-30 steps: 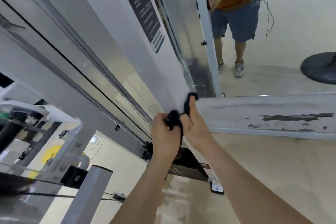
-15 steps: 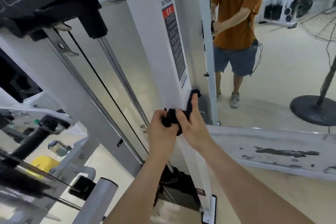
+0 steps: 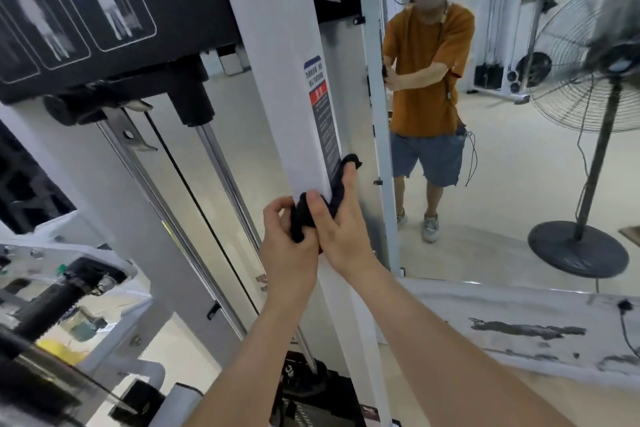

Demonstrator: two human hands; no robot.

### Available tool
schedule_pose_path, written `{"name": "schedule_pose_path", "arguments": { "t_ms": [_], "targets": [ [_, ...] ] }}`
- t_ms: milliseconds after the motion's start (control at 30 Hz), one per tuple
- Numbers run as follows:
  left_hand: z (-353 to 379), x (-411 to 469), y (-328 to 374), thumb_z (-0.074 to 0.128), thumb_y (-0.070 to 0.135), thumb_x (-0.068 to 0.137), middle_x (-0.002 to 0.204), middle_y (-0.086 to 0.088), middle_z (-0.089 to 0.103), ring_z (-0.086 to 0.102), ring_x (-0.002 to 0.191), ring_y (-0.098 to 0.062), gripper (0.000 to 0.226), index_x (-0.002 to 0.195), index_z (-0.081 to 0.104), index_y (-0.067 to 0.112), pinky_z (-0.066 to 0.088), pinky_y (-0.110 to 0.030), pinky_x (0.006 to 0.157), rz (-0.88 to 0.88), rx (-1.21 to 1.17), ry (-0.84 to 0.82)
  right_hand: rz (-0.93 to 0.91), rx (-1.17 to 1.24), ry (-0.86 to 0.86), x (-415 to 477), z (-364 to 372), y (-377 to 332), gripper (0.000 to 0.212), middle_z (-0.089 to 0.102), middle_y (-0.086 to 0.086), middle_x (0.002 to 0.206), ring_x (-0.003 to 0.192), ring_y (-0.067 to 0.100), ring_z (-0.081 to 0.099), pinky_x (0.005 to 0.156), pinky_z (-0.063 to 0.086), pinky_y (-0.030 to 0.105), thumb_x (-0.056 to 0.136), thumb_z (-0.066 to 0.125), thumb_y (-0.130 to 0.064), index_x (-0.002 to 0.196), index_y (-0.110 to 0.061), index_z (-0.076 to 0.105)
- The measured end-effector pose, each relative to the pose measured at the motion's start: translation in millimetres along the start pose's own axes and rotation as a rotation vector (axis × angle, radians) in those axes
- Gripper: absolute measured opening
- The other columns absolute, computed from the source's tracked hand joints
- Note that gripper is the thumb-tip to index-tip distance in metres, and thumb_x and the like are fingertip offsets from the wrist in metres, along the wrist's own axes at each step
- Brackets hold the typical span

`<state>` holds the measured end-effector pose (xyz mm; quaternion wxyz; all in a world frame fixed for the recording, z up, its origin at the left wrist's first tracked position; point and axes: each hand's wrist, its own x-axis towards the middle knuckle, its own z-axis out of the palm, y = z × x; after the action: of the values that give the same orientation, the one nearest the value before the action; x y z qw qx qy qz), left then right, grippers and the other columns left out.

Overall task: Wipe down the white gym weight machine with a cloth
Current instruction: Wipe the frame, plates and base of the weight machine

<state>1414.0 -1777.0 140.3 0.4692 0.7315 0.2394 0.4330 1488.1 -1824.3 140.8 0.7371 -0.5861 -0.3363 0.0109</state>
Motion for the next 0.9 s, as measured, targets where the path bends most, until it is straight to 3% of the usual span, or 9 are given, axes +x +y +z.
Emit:
{"name": "schedule_pose_path", "arguments": {
  "t_ms": [100,167,300,434,567,667,767,834,901],
  "targets": [
    [-2,-12,-15,0.056,0.011,0.089,0.094,0.010,0.070,0.067,0.076,-0.011,0.037,0.122,0.052,0.028,0.055,-0.024,0.061,-0.188,0.107,-0.131,0.140,-0.037,-0.039,-18,-9,24,0.079,0.042,0.010,0.143,0.132,0.027,0.044,0.108,0.040,0.047,0.091,0.059,-0.041,0.151,-0.014,0.014],
    [-5,-9,-7,0.057,0.013,0.090,0.096,0.013,0.070,0.069,0.080,-0.012,0.042,0.128,0.052,0.031,0.057,-0.026,0.063,-0.187,0.105,-0.154,0.145,-0.022,-0.037,-15,-6,14,0.078,0.041,0.016,0.143,0.134,0.031,0.042,0.109,0.037,0.050,0.090,0.059,-0.043,0.148,-0.009,0.018],
    [-11,24,49,0.065,0.019,0.090,0.101,0.019,0.071,0.068,0.094,-0.005,0.039,0.111,0.056,0.049,0.056,-0.025,0.078,0.127,-0.133,0.028,-0.146,-0.081,0.001,30,14,-56,0.092,0.020,0.012,0.158,0.146,0.027,0.023,0.115,0.029,0.049,0.088,0.048,-0.059,0.153,-0.009,0.005],
    [-11,41,72,0.059,0.008,0.092,0.116,0.016,0.068,0.062,0.110,-0.001,0.047,0.127,0.051,0.038,0.050,-0.018,0.091,0.240,-0.186,0.057,-0.251,-0.065,0.032,52,16,-79,0.085,0.011,0.002,0.162,0.149,0.014,0.013,0.120,0.021,0.045,0.093,0.041,-0.057,0.155,-0.014,0.002],
    [-15,27,42,0.053,0.005,0.089,0.109,0.013,0.070,0.065,0.101,-0.004,0.044,0.126,0.059,0.027,0.053,-0.027,0.088,0.000,-0.074,-0.124,-0.133,-0.130,0.042,23,7,-42,0.076,0.036,0.004,0.151,0.136,0.020,0.039,0.109,0.039,0.046,0.093,0.049,-0.051,0.152,-0.018,0.014],
    [-27,24,38,0.053,0.003,0.087,0.093,0.011,0.074,0.069,0.088,-0.007,0.036,0.101,0.068,0.032,0.056,-0.023,0.074,-0.062,-0.030,-0.221,-0.053,-0.239,0.035,16,5,-42,0.070,0.051,0.001,0.130,0.115,0.023,0.056,0.095,0.049,0.048,0.084,0.058,-0.054,0.138,-0.024,0.026],
    [-31,33,60,0.057,0.008,0.090,0.081,0.009,0.073,0.069,0.077,-0.008,0.027,0.083,0.067,0.031,0.052,-0.021,0.067,0.038,-0.117,-0.133,-0.165,-0.193,0.034,24,17,-69,0.089,0.028,-0.011,0.154,0.140,0.009,0.032,0.113,0.034,0.028,0.080,0.059,-0.058,0.149,-0.027,0.012],
    [-32,43,79,0.060,0.009,0.092,0.091,0.008,0.073,0.069,0.087,-0.007,0.022,0.094,0.066,0.030,0.054,-0.027,0.077,0.116,-0.285,-0.086,-0.303,-0.284,0.090,36,26,-91,0.089,0.005,-0.024,0.155,0.140,-0.016,0.002,0.111,0.008,0.004,0.088,0.052,-0.055,0.153,-0.027,-0.002],
    [-35,51,95,0.061,0.005,0.092,0.106,0.013,0.071,0.066,0.102,-0.005,0.036,0.111,0.059,0.036,0.052,-0.024,0.086,0.227,-0.310,-0.075,-0.361,-0.354,0.113,53,26,-109,0.079,0.005,-0.017,0.157,0.138,-0.018,0.000,0.110,0.006,0.002,0.097,0.045,-0.043,0.154,-0.020,-0.005]
  ]
}}
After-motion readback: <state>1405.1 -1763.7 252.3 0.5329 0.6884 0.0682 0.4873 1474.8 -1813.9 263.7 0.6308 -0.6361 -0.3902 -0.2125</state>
